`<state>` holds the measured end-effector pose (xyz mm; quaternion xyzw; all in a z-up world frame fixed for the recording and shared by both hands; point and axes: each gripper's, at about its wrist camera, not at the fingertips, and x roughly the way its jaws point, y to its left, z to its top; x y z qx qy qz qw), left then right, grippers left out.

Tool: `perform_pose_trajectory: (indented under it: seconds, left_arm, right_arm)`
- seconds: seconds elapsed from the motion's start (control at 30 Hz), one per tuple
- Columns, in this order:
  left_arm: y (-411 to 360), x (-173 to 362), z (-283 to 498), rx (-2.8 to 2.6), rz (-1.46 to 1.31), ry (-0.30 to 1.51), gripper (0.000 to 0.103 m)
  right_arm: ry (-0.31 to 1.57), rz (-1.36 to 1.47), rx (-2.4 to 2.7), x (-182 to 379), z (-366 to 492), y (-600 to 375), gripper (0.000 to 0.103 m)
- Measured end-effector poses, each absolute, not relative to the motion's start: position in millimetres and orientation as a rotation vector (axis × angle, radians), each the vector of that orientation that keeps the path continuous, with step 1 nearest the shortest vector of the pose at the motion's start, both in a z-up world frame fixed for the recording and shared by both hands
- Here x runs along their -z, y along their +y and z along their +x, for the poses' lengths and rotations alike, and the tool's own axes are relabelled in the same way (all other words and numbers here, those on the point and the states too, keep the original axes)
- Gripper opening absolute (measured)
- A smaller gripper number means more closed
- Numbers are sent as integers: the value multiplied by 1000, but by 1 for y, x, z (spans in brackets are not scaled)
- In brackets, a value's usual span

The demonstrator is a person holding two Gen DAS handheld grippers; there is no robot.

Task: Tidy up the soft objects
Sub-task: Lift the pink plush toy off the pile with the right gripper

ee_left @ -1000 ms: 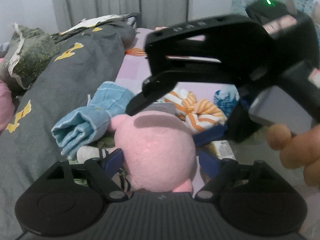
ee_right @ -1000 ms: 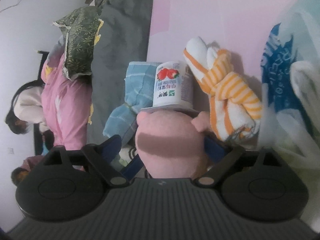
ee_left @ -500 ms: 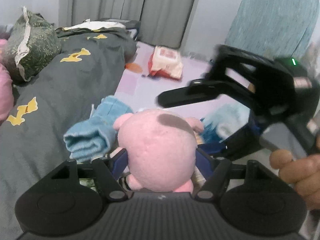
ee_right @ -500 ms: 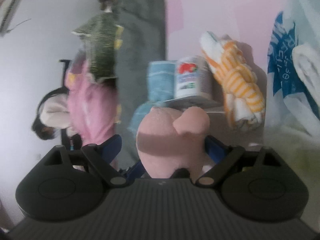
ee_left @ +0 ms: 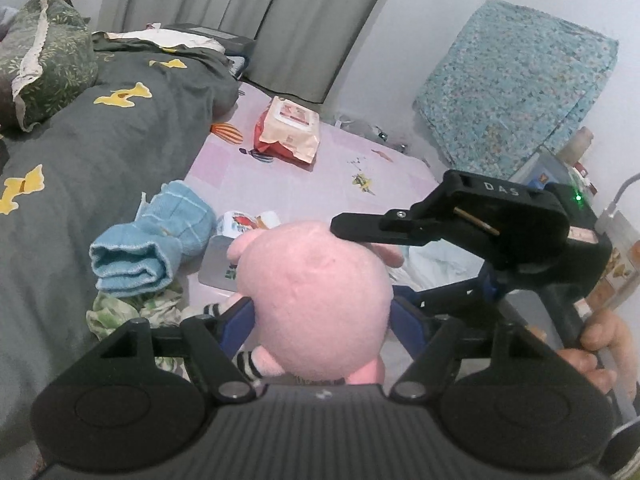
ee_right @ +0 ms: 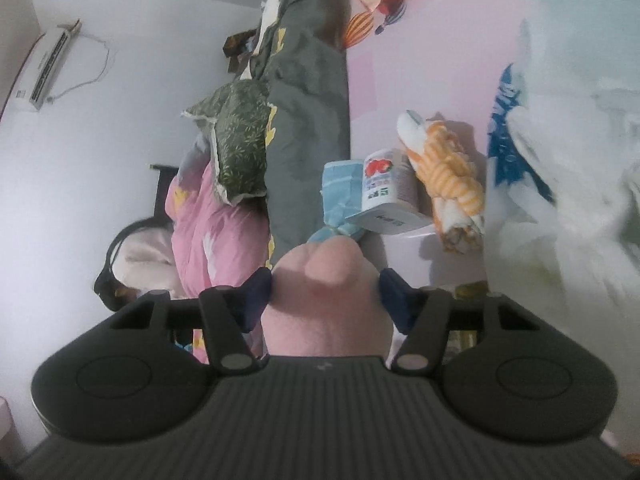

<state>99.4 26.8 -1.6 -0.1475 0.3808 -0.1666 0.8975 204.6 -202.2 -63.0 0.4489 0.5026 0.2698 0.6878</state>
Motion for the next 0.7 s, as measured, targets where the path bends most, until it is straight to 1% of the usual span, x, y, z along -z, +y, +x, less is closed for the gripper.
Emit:
perform_pose_trajectory:
  seconds: [0.07,0.13,0.2,0.37,0.47,0.6,0.7]
  left_arm:
    - [26,0,94,344,-295,781,74]
    - [23,-3,86,342,-263,760,78]
    - [17,-6,77,341,-219,735,84]
    - [1,-8,68,318,-107,705,84]
    - [2,-8,65,349,-128,697,84]
    - [1,-8,64,377,-143,667,84]
    - [3,-1,68,395,-169,675,84]
  right_arm:
    - [1115,991,-571,63,202,-202,56]
    - [1108,991,-543,61,201,-204,56]
    - [1098,989,-517,58,200,-205,56]
    - [1071,974,-449,50,195,-201,57]
    - [1013,940,-437,31,188,-204,57]
    - [919,819,-384,-2,176,-208,58]
    - [903,741,-351,-9,177,-199,59]
